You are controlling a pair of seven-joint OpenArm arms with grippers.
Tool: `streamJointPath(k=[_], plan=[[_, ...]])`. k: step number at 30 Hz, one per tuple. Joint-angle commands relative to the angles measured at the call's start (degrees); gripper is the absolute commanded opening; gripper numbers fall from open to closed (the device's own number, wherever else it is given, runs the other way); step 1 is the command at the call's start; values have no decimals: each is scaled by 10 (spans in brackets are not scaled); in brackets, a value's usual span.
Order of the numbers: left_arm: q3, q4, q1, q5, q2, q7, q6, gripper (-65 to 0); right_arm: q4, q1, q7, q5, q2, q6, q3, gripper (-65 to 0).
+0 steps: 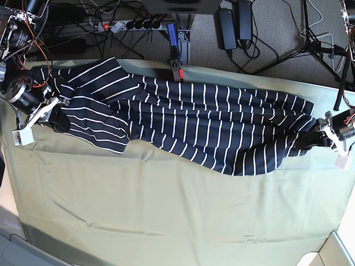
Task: Fold the T-shirt properly
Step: 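Hold both ends of the striped strip and tighten the grip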
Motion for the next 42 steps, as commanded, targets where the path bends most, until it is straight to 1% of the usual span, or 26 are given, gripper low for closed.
streamJointPath(k=[1, 6, 10, 13, 17, 24, 26, 27, 28, 31, 32, 33, 38, 42], plan=[[-5, 9, -5, -11, -19, -7, -10, -647, 9, 6, 11, 6, 10, 34, 5, -650], [-5, 9, 1, 4, -37, -7, -10, -646, 9, 6, 12, -7, 10, 34, 5, -650], [-5, 9, 3, 49, -49, -10, -10, -645, 9, 6, 14, -16, 10, 34, 5, -650], [-5, 9, 7, 63, -60, -24, -10, -645, 9, 6, 18, -31, 11, 34, 5, -650], [-5, 9, 7, 66, -73, -26, -10, -645, 9, 6, 21, -37, 11, 34, 5, -650], [-5, 9, 12, 71, -76, -26, -10, -639, 9, 6, 24, -43, 11, 34, 5, -650], [-5, 9, 19, 70, -76, -26, -10, -606, 9, 6, 25, -42, 11, 34, 5, -650], [-5, 9, 24, 70, -76, -27, -10, -567, 9, 6, 25, -42, 11, 34, 5, -650], [-5, 9, 27, 70, -76, -26, -10, -517, 9, 6, 25, -42, 11, 34, 5, -650], [-5, 9, 39, 70, -76, -30, -10, -310, 9, 6, 30, -42, 11, 34, 5, -650], [-5, 9, 44, 70, -76, -35, -10, -267, 9, 6, 31, -42, 11, 34, 5, -650], [-5, 9, 47, 70, -76, -39, -10, -250, 9, 6, 33, -42, 11, 34, 5, -650], [-5, 6, 48, 88, -75, -63, -10, -249, 9, 6, 33, -42, 11, 34, 5, -650], [-5, -11, 48, 89, -64, -74, -10, -249, 9, 6, 35, -40, 11, 34, 5, -650]])
